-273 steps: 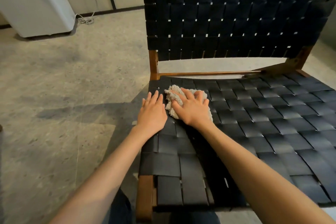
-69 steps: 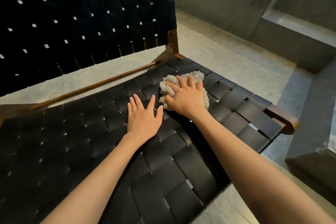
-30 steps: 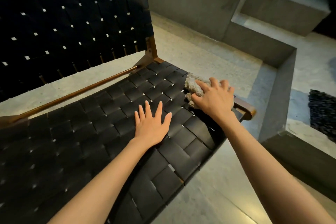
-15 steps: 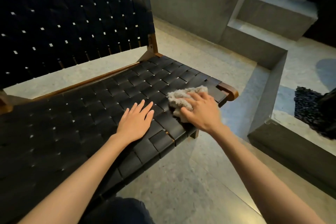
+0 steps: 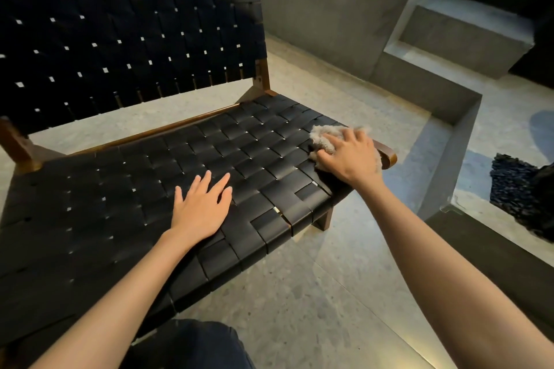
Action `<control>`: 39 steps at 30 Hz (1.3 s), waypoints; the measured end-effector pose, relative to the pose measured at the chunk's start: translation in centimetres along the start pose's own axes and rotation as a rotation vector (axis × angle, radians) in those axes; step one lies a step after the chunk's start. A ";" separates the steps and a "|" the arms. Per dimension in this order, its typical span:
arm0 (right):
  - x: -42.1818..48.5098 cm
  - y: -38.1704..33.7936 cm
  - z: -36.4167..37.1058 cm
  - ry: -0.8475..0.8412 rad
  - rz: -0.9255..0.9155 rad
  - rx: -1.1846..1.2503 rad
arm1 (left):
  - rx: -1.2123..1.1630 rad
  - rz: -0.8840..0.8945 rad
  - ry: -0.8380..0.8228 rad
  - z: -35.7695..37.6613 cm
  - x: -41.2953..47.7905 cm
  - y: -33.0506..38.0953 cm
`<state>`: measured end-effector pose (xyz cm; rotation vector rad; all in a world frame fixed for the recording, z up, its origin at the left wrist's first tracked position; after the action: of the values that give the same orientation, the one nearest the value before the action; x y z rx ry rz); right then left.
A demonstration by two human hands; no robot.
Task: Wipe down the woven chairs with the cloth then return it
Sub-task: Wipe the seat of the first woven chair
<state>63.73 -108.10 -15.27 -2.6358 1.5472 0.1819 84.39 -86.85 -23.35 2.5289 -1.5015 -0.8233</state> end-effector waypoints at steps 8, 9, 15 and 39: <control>-3.4 -8.1 2.7 -0.045 -0.402 0.037 | 0.017 -0.078 0.004 -0.1 2.3 -0.3; -2.4 -7.2 2.4 -0.027 -0.383 0.009 | 0.021 -0.078 0.005 -0.2 2.7 -0.3; 6.3 0.0 -0.1 0.017 -0.015 -0.060 | 0.013 -0.075 -0.002 -0.4 4.1 -0.6; 11.1 -8.6 3.2 -0.011 -0.141 -0.134 | 0.018 -0.178 0.091 -2.1 9.9 -6.1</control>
<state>76.37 -113.06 -19.98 -2.8278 1.3855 0.2991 93.95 -92.43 -27.61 2.7040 -1.2781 -0.7068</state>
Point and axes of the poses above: each hand's wrist, its own x-axis towards the middle knuckle, its own z-axis out of the palm, y = z × x, the point moved 10 cm from there along x, towards the middle knuckle, and after that the axes turned 13 degrees about -y, right-handed, at the moved point
